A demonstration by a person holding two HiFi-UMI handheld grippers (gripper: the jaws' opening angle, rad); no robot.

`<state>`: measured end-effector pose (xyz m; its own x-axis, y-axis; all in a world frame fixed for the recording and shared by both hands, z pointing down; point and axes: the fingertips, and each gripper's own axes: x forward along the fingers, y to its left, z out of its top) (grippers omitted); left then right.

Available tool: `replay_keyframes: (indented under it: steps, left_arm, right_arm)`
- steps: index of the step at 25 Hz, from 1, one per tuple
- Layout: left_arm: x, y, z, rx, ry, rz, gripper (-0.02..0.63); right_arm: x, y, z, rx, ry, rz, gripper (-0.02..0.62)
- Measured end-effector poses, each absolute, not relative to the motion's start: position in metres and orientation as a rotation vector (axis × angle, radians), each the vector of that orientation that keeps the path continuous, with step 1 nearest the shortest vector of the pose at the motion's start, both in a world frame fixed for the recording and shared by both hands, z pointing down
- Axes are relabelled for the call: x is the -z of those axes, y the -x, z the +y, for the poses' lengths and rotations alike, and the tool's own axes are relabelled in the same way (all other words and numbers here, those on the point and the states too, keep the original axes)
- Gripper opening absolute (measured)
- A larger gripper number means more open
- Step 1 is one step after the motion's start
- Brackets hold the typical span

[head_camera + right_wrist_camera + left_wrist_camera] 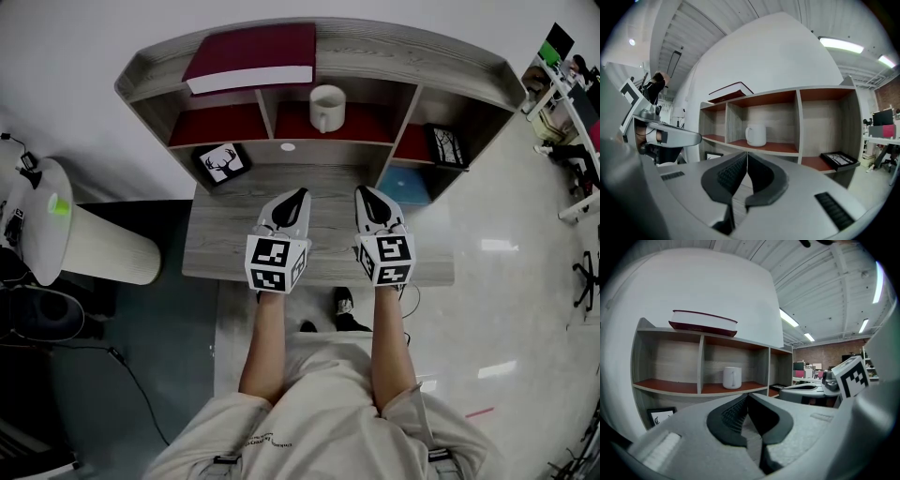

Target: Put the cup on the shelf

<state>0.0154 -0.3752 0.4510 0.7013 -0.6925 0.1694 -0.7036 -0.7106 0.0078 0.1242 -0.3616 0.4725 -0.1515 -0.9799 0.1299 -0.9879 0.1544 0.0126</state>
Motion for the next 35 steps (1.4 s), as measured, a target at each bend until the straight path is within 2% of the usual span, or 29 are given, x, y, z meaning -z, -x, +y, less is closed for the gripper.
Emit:
replay_keyframes:
  steps: [15,35]
  left_arm:
    - [-0.456,-0.002,-0.341,-0.185,-2.837,-1.127,0.011]
    - [-0.451,0.010,-0.316,-0.181,-2.854,-1.137,0.011]
  right_arm:
    - [-0.470,-0.112,-0.305,-0.094,-2.078,-2.282,0.015]
    - [-0.461,-0.100,-0.284,-0.064,-2.106,-2.275,0.015]
